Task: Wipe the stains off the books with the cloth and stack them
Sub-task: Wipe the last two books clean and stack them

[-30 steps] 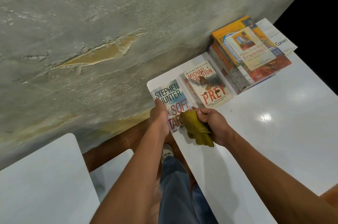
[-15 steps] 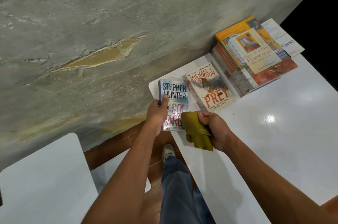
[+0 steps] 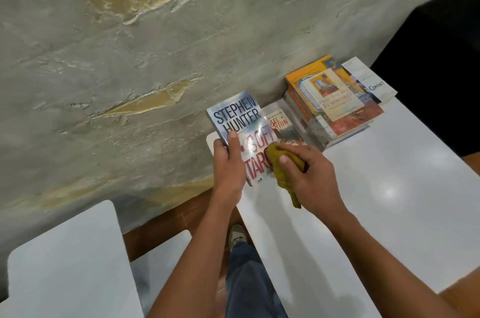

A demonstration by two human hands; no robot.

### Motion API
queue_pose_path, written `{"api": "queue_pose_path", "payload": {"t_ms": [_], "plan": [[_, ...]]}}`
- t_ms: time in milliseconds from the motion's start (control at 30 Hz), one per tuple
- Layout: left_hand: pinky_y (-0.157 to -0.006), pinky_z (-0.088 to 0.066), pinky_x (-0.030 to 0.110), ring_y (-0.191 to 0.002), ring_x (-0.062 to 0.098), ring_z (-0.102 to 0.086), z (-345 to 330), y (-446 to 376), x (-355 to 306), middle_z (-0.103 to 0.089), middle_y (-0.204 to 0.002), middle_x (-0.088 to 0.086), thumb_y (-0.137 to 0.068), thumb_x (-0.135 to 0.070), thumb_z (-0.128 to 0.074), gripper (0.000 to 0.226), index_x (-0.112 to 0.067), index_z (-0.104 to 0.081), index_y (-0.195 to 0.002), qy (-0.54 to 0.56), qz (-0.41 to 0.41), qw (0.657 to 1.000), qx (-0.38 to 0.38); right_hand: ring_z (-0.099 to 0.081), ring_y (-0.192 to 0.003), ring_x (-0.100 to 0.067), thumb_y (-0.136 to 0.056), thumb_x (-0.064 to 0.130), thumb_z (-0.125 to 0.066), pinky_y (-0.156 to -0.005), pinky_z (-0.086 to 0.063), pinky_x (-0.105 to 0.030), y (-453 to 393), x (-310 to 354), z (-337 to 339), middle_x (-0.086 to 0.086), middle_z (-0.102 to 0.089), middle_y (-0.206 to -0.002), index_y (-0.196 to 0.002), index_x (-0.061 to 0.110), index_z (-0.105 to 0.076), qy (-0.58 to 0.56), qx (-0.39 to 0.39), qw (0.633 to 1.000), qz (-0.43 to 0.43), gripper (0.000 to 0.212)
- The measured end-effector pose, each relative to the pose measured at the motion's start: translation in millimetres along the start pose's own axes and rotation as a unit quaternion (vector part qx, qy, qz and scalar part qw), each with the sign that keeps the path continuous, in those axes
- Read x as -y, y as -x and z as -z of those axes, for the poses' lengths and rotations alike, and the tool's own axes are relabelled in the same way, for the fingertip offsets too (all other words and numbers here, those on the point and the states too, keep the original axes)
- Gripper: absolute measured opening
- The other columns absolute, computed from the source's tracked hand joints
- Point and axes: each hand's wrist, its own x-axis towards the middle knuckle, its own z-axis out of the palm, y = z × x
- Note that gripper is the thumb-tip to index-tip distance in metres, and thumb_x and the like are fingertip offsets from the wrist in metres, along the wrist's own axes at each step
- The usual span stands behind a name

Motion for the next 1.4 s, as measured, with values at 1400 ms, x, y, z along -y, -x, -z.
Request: {"api": "queue_pose_path", "payload": {"t_ms": [1400], "plan": [[-0.082, -0.06, 0.056, -0.094, 0.028, -0.075, -16.1, 191.1, -109.2, -0.076, -0.105, 0.003, -0.09, -0.062, -0.039, 0.05, -0.025, -0.055, -0.121, 0.08, -0.219, 0.968, 0.093, -0.061, -0.104, -0.003, -0.086, 0.035, -0.07, -0.08, -0.06, -0.03, 153.3, 126.5, 116.5, 0.025, -0.06, -0.102, -0.101, 0.047, -0.067, -0.06, -0.153, 0.949, 0.269, 0.019]]}}
